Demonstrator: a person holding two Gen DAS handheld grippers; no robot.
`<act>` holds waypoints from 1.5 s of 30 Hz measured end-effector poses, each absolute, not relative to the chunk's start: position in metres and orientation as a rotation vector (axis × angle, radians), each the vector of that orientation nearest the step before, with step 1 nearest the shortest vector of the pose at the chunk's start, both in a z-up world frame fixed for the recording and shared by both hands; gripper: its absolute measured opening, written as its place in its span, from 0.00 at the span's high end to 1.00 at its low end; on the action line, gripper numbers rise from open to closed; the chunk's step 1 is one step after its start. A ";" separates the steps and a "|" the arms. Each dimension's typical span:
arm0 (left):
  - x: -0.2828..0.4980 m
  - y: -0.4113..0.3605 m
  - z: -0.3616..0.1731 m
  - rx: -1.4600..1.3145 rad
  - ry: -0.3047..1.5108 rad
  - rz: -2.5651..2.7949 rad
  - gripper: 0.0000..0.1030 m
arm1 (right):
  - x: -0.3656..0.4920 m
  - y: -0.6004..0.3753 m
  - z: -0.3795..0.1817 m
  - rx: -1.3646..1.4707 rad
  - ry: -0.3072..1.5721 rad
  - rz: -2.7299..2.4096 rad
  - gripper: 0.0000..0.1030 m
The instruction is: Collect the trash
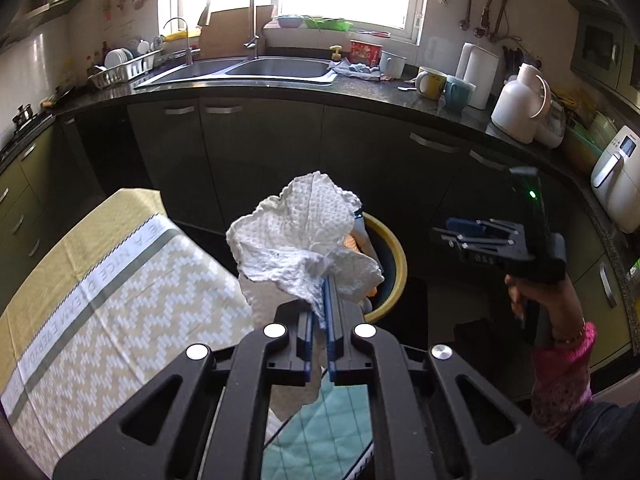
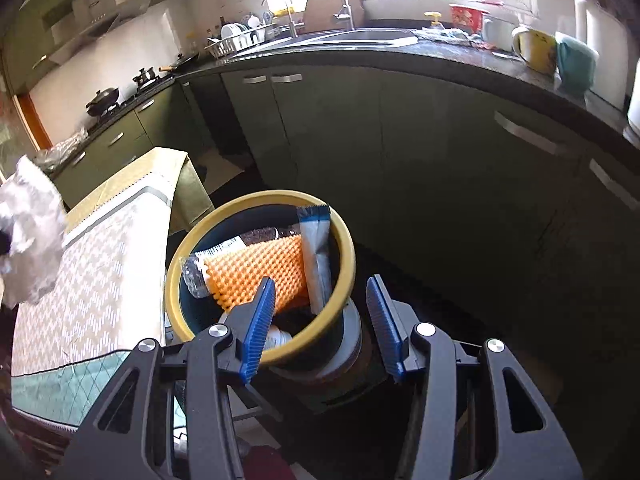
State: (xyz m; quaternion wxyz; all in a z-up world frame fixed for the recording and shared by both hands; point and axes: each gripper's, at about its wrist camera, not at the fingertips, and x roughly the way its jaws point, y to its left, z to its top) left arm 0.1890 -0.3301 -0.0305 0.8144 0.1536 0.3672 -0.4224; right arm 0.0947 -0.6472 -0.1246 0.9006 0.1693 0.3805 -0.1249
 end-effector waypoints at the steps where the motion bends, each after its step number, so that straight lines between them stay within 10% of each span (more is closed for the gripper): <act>1: 0.196 -0.346 -0.034 0.333 0.792 -0.909 0.95 | 0.085 -0.652 -0.129 0.371 0.790 -0.264 0.53; 13: 0.262 -0.467 -0.113 0.307 1.095 -0.914 0.92 | 0.017 -0.705 -0.165 0.531 0.800 -0.368 0.51; 17: 0.268 -0.478 -0.116 0.321 1.101 -0.888 0.66 | 0.019 -0.706 -0.166 0.537 0.791 -0.360 0.51; 22: 0.272 -0.472 -0.112 0.282 1.096 -0.878 0.58 | 0.014 -0.700 -0.161 0.525 0.772 -0.349 0.50; 31: 0.235 -0.412 -0.068 0.261 0.922 -0.881 0.36 | 0.011 -0.682 -0.132 0.473 0.730 -0.331 0.40; 36: 0.189 -0.337 -0.038 0.233 0.743 -0.806 0.08 | 0.015 -0.648 -0.106 0.365 0.724 -0.289 0.21; 45: 0.119 -0.156 -0.011 0.137 0.552 -0.366 0.06 | 0.028 -0.568 -0.065 0.231 0.655 -0.081 0.04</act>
